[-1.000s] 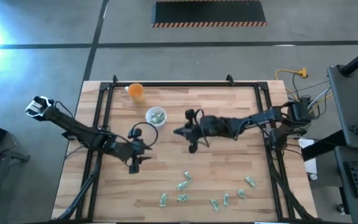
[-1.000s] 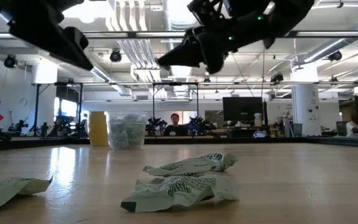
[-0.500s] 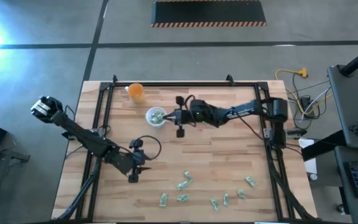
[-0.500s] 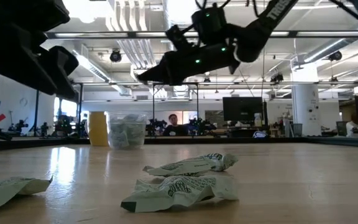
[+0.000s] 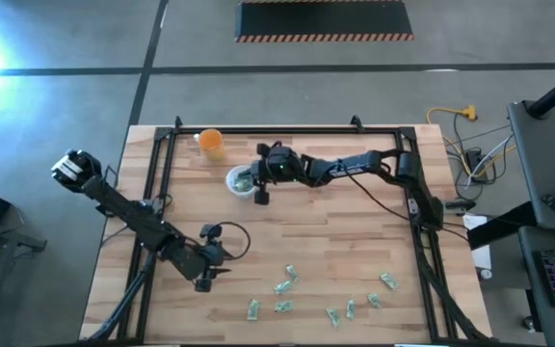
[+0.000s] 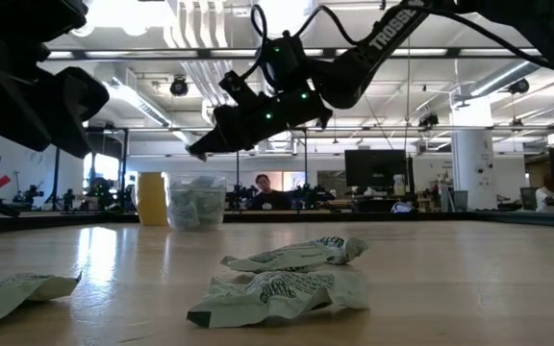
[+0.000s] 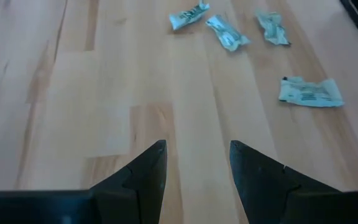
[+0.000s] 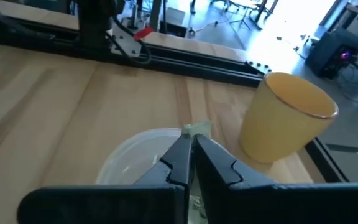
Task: Pick and place Stevia / Truvia into bins
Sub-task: Put the stevia packet into the transparent container
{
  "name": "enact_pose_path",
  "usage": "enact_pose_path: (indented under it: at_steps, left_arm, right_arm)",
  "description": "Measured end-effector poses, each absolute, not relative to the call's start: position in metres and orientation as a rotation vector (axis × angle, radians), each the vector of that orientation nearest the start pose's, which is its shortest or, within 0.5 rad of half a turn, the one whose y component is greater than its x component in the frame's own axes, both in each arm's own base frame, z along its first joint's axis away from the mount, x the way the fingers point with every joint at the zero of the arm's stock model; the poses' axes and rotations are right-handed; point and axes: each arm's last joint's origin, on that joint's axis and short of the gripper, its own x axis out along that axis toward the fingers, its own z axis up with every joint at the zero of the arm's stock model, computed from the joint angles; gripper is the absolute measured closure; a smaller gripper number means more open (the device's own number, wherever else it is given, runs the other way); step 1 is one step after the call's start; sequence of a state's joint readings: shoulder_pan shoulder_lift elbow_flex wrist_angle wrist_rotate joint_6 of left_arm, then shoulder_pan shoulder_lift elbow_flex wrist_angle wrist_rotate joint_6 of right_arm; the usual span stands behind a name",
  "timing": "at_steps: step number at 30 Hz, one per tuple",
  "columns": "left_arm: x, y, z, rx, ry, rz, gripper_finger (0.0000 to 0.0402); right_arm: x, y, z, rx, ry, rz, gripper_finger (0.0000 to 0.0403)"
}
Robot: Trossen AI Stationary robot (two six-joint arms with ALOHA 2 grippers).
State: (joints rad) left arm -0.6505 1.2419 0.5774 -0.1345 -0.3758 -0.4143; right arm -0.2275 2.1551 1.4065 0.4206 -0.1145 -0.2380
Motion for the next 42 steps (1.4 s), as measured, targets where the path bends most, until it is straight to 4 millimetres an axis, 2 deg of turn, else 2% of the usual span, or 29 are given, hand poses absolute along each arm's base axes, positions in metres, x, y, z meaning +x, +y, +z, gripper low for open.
enact_pose_path:
  at_steps: [4,11,14,18,25,31,36,42]
  left_arm:
    - [0.189,-0.132,0.182,0.000,0.732,-0.115,0.0242]
    - [0.190,-0.133,0.182,-0.009,0.717,-0.119,0.0242]
    - [0.191,-0.134,0.182,-0.028,0.687,-0.128,0.0242]
    - [0.194,-0.136,0.178,-0.026,0.681,-0.133,0.0242]
    - [0.209,-0.151,0.155,0.051,0.690,-0.234,0.0242]
    - [0.227,-0.169,0.141,0.068,0.658,-0.385,0.0242]
    - [0.238,-0.178,0.137,0.096,0.644,-0.427,0.0242]
    - [0.254,-0.191,0.139,0.124,0.588,-0.467,0.0242]
  right_arm:
    - [0.465,-0.105,0.167,-0.177,0.347,-0.072,0.0358]
    - [0.461,-0.106,0.167,-0.178,0.391,-0.057,0.0275]
    - [0.456,-0.100,0.179,-0.220,0.423,-0.024,0.0255]
    - [0.442,-0.083,0.199,-0.256,0.508,0.080,0.0246]
    - [0.404,-0.046,0.233,-0.263,0.677,0.230,0.0256]
    - [0.366,-0.015,0.243,-0.276,0.723,0.308,0.0269]
    - [0.333,0.003,0.237,-0.250,0.734,0.337,0.0277]
    - [0.292,0.014,0.219,-0.180,0.733,0.335,0.0284]
